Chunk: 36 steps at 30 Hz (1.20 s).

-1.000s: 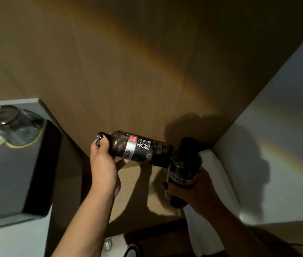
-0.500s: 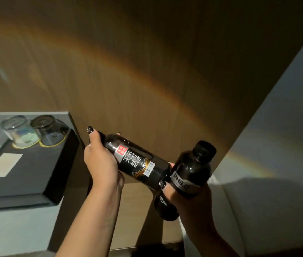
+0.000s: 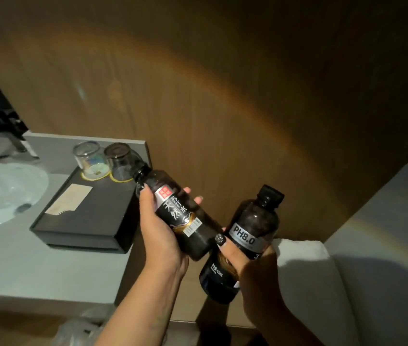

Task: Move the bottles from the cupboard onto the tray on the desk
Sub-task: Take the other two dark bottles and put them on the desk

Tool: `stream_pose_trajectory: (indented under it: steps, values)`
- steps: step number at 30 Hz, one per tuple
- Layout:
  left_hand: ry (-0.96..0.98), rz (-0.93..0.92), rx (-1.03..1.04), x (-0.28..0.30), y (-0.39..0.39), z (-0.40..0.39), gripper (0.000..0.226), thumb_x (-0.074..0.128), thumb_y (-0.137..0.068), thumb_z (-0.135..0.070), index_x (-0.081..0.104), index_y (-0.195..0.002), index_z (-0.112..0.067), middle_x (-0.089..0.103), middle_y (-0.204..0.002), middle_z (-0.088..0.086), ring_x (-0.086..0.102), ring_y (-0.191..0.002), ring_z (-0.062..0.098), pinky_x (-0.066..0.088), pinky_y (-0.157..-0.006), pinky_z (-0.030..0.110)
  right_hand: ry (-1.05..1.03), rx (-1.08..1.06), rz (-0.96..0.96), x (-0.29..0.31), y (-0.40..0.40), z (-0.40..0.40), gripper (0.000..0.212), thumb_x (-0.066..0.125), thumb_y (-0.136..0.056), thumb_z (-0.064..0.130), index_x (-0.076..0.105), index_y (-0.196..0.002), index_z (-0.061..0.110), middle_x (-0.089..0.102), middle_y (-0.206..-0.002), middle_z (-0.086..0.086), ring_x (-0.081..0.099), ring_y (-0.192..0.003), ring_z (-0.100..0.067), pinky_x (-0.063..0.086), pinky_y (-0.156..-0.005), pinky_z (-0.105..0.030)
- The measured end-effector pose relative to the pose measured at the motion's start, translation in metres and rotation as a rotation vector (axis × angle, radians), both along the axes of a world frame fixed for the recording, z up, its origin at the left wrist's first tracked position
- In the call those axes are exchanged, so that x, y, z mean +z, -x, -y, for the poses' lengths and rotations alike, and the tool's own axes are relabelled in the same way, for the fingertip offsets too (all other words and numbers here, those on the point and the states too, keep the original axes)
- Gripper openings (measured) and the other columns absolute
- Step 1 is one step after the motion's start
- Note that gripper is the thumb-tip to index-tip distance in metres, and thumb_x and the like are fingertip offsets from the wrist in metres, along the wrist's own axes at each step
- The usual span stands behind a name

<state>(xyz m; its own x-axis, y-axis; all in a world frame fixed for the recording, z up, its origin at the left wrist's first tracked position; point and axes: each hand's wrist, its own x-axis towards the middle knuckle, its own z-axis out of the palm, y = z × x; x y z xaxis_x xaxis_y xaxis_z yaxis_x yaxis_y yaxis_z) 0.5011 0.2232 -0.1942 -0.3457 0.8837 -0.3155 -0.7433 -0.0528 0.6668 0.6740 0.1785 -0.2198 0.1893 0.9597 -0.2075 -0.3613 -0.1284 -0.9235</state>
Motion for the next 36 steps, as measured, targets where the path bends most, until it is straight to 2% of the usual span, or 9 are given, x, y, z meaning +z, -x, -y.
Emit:
stream_pose_trajectory:
  steps: [3, 6, 9, 15, 21, 25, 29, 33, 36]
  values:
    - [0.045, -0.035, -0.044, -0.011, 0.041, 0.011, 0.041, 0.051, -0.088, -0.054, 0.063, -0.079, -0.016, 0.062, -0.076, 0.01, 0.063, -0.067, 0.028, 0.049, -0.062, 0.035, 0.032, 0.187, 0.138, -0.002, 0.08, 0.007, 0.03, 0.082, -0.071, 0.015, 0.06, -0.089, 0.023, 0.072, -0.079, 0.003, 0.07, -0.07, -0.009, 0.053, -0.064, -0.025]
    - [0.126, -0.044, -0.03, -0.024, 0.1, 0.026, 0.041, 0.052, -0.089, -0.052, 0.059, -0.094, -0.012, 0.061, -0.072, 0.01, 0.063, -0.061, 0.027, 0.054, -0.056, 0.033, 0.091, 0.232, 0.022, -0.019, 0.133, 0.004, 0.068, 0.081, -0.042, 0.052, 0.068, -0.097, 0.017, 0.074, -0.09, -0.015, 0.07, -0.084, -0.037, 0.056, -0.081, -0.05]
    - [0.161, -0.063, -0.071, -0.026, 0.144, 0.042, 0.049, 0.055, -0.085, -0.055, 0.057, -0.105, -0.01, 0.062, -0.077, 0.013, 0.063, -0.063, 0.03, 0.053, -0.057, 0.035, 0.222, 0.27, -0.076, -0.031, 0.172, 0.002, 0.101, 0.081, -0.038, 0.074, 0.066, -0.11, 0.004, 0.069, -0.097, -0.027, 0.066, -0.081, -0.042, 0.052, -0.082, -0.057]
    - [0.235, -0.133, -0.092, -0.037, 0.285, 0.101, 0.049, 0.058, -0.085, -0.053, 0.062, -0.102, -0.008, 0.064, -0.082, 0.017, 0.064, -0.067, 0.031, 0.053, -0.067, 0.04, 0.324, 0.467, -0.242, -0.032, 0.303, 0.013, 0.073, 0.065, -0.06, 0.063, 0.063, -0.106, 0.006, 0.067, -0.079, -0.017, 0.063, -0.071, -0.032, 0.051, -0.073, -0.042]
    - [0.252, -0.076, -0.118, -0.046, 0.407, 0.151, 0.09, 0.084, -0.048, -0.058, 0.055, -0.112, -0.002, 0.058, -0.09, 0.024, 0.06, -0.072, 0.035, 0.048, -0.078, 0.052, 0.348, 0.655, -0.226, -0.032, 0.43, 0.042, 0.07, 0.07, -0.062, 0.072, 0.056, -0.098, 0.013, 0.052, -0.091, -0.021, 0.055, -0.073, -0.03, 0.048, -0.075, -0.046]
    - [0.291, -0.057, -0.013, -0.053, 0.467, 0.172, 0.071, 0.073, -0.074, -0.045, 0.052, -0.126, -0.001, 0.062, -0.093, 0.023, 0.064, -0.066, 0.033, 0.054, -0.066, 0.044, 0.265, 0.714, -0.065, -0.04, 0.493, 0.053, 0.087, 0.063, -0.056, 0.078, 0.068, -0.103, 0.005, 0.066, -0.096, -0.024, 0.061, -0.086, -0.034, 0.046, -0.09, -0.053]
    - [0.313, -0.107, 0.024, -0.06, 0.513, 0.19, 0.07, 0.076, -0.067, -0.049, 0.059, -0.12, -0.007, 0.067, -0.091, 0.017, 0.066, -0.073, 0.031, 0.052, -0.072, 0.042, 0.245, 0.828, 0.032, -0.042, 0.549, 0.058, 0.104, 0.067, -0.052, 0.083, 0.062, -0.113, -0.001, 0.065, -0.099, -0.021, 0.059, -0.091, -0.033, 0.044, -0.09, -0.049]
    - [0.249, -0.185, 0.071, -0.069, 0.577, 0.185, 0.045, 0.044, -0.1, -0.029, 0.05, -0.131, 0.003, 0.057, -0.074, 0.014, 0.063, -0.056, 0.015, 0.048, -0.047, 0.016, 0.264, 0.875, 0.064, -0.047, 0.601, 0.053, 0.083, 0.059, -0.062, 0.077, 0.07, -0.106, 0.008, 0.069, -0.095, -0.014, 0.064, -0.089, -0.03, 0.048, -0.092, -0.05]
    - [0.236, -0.194, 0.058, -0.079, 0.607, 0.181, 0.031, 0.043, -0.1, -0.023, 0.057, -0.115, 0.0, 0.064, -0.064, 0.009, 0.063, -0.055, 0.017, 0.049, -0.052, 0.023, 0.261, 0.921, 0.093, -0.051, 0.635, 0.045, 0.081, 0.057, -0.064, 0.081, 0.071, -0.105, 0.013, 0.07, -0.098, -0.014, 0.064, -0.091, -0.03, 0.047, -0.093, -0.051]
